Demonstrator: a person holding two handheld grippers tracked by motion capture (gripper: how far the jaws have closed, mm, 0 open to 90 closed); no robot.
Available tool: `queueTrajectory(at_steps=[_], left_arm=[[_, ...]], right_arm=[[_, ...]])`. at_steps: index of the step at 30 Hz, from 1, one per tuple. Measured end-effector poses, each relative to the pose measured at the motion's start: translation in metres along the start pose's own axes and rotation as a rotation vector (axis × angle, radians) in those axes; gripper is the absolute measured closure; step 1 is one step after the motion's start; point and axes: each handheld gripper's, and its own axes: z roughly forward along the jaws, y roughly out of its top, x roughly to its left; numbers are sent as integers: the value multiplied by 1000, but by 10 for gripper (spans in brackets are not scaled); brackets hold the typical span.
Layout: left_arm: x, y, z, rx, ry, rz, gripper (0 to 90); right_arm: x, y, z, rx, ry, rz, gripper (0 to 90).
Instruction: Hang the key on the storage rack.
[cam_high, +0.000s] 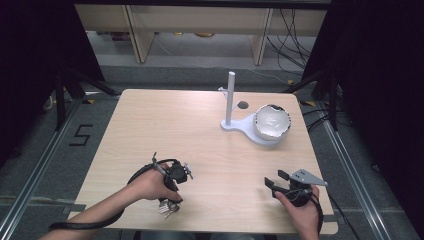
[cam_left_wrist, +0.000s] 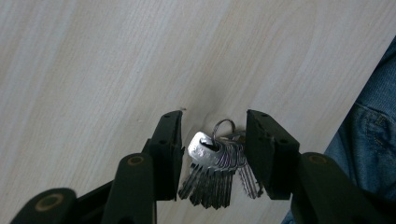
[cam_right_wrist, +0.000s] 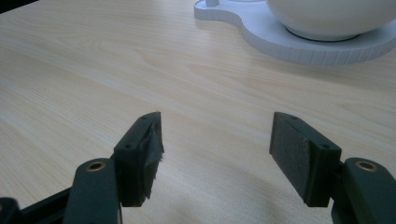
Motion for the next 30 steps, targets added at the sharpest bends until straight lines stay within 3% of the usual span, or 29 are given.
queueTrajectory(at_steps=[3, 11, 12, 15, 17, 20, 29, 30], left_arm=[[-1, 4, 6, 17, -30, 7, 587], [1, 8, 8, 43, -40, 8, 640], [1, 8, 8, 49, -45, 5, 649], [1, 7, 10, 61, -57, 6, 658], [1, 7, 12, 67, -64, 1, 663], [0, 6, 15, 65, -75, -12, 670], [-2, 7, 16, 80, -75, 24, 708], [-2, 7, 15, 89, -77, 28, 709]], right_arm=[[-1, 0, 1, 0, -13, -4, 355], [0, 0, 0, 2, 1, 0, 355], [3, 0, -1, 15, -2, 37, 355], [0, 0, 2, -6, -9, -9, 355], [0, 0, 1, 14, -16, -19, 355], [0, 0, 1, 17, -10, -21, 355], [0, 0, 1, 17, -4, -17, 354], [4, 0, 1, 7, 12, 36, 354]])
